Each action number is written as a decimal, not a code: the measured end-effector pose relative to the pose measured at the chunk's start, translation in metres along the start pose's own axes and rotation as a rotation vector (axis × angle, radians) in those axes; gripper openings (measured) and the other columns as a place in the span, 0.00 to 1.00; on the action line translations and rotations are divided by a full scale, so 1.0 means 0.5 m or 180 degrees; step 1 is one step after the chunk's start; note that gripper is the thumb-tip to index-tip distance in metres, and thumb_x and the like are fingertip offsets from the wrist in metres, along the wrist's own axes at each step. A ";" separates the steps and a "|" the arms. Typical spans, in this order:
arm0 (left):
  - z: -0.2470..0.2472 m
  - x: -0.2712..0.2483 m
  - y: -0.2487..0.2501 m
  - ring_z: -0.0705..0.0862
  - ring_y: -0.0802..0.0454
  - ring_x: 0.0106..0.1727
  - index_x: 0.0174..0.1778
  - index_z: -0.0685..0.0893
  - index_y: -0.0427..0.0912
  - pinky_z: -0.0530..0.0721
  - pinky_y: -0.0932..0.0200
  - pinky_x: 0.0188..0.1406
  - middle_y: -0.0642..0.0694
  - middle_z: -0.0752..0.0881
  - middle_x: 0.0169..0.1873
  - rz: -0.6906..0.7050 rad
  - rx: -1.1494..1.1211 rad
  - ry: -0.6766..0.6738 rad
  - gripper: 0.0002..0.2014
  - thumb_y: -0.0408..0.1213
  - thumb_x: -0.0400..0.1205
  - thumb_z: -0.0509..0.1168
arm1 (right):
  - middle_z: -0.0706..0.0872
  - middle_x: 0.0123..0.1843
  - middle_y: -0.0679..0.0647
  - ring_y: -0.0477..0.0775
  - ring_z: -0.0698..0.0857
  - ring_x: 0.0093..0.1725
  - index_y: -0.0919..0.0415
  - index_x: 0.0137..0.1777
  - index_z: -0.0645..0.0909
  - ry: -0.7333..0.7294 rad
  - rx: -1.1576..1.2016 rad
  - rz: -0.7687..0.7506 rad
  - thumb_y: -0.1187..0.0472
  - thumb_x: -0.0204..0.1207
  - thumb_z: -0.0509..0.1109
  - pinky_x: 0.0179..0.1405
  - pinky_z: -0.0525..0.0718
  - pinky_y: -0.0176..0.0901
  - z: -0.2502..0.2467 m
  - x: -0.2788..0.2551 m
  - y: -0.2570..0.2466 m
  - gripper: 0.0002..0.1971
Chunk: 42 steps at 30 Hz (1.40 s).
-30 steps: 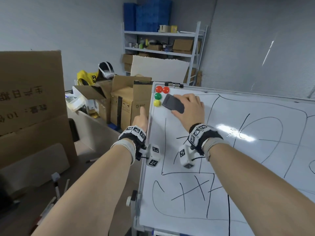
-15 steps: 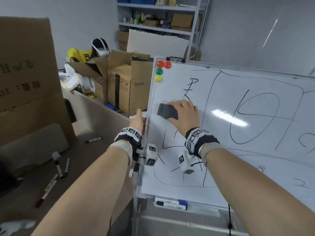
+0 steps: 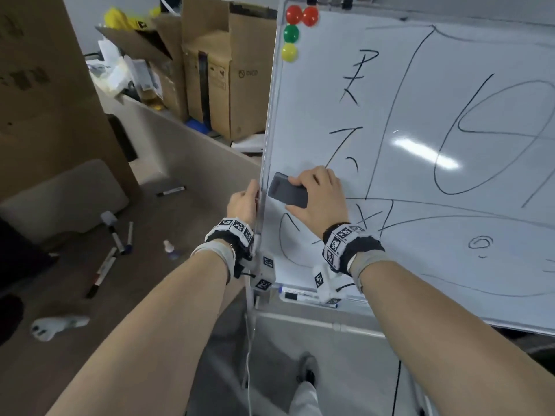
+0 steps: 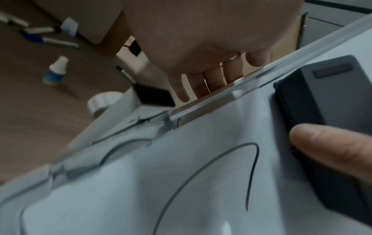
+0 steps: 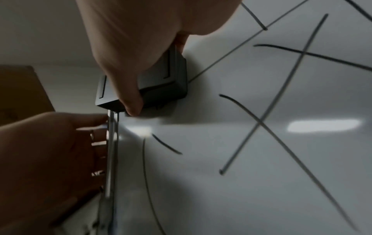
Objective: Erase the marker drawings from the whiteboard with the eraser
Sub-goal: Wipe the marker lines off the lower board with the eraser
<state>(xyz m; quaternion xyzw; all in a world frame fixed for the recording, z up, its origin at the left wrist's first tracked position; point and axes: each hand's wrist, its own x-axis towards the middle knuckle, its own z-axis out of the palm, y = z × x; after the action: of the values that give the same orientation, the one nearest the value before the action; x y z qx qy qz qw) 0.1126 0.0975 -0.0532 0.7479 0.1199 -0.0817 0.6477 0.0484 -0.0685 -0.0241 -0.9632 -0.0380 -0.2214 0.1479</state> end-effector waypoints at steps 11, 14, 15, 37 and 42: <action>-0.010 -0.019 -0.039 0.79 0.46 0.40 0.38 0.80 0.43 0.81 0.52 0.51 0.43 0.84 0.37 -0.0105 0.0023 -0.0202 0.25 0.65 0.72 0.59 | 0.79 0.58 0.53 0.60 0.75 0.58 0.51 0.63 0.80 0.0151 -0.0364 0.0051 0.47 0.65 0.82 0.57 0.74 0.52 -0.045 -0.017 0.005 0.27; -0.014 -0.027 -0.066 0.81 0.47 0.42 0.40 0.84 0.43 0.82 0.50 0.56 0.45 0.85 0.39 -0.0175 -0.0199 -0.0282 0.28 0.69 0.69 0.63 | 0.78 0.57 0.54 0.60 0.75 0.57 0.52 0.63 0.81 0.0112 -0.0239 0.0080 0.48 0.63 0.83 0.57 0.74 0.52 -0.023 -0.042 0.000 0.28; -0.014 -0.031 -0.077 0.83 0.46 0.42 0.40 0.86 0.42 0.82 0.50 0.55 0.44 0.87 0.40 -0.0212 -0.0329 -0.0267 0.30 0.69 0.67 0.64 | 0.78 0.56 0.54 0.60 0.75 0.57 0.52 0.62 0.81 -0.0017 -0.0220 0.0034 0.48 0.63 0.83 0.57 0.74 0.53 -0.004 -0.061 -0.004 0.28; 0.022 -0.053 -0.093 0.68 0.49 0.30 0.31 0.72 0.45 0.69 0.55 0.36 0.47 0.72 0.27 -0.0090 -0.0543 0.0254 0.25 0.66 0.72 0.65 | 0.77 0.49 0.54 0.59 0.76 0.51 0.51 0.55 0.81 -0.0832 -0.0382 -0.0229 0.45 0.56 0.86 0.51 0.69 0.51 0.066 -0.185 0.043 0.28; 0.043 -0.062 -0.109 0.73 0.40 0.36 0.33 0.79 0.40 0.80 0.51 0.48 0.36 0.82 0.35 -0.0145 -0.0345 0.0573 0.31 0.70 0.69 0.62 | 0.76 0.45 0.53 0.60 0.78 0.46 0.52 0.51 0.82 -0.1068 -0.0390 -0.0240 0.46 0.51 0.86 0.49 0.67 0.50 0.086 -0.239 0.068 0.28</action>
<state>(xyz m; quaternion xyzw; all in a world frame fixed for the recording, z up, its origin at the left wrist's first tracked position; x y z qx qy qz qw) 0.0679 0.0810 -0.0997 0.7132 0.1988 -0.0223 0.6718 -0.0366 -0.0886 -0.1225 -0.9917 -0.0846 -0.0648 0.0721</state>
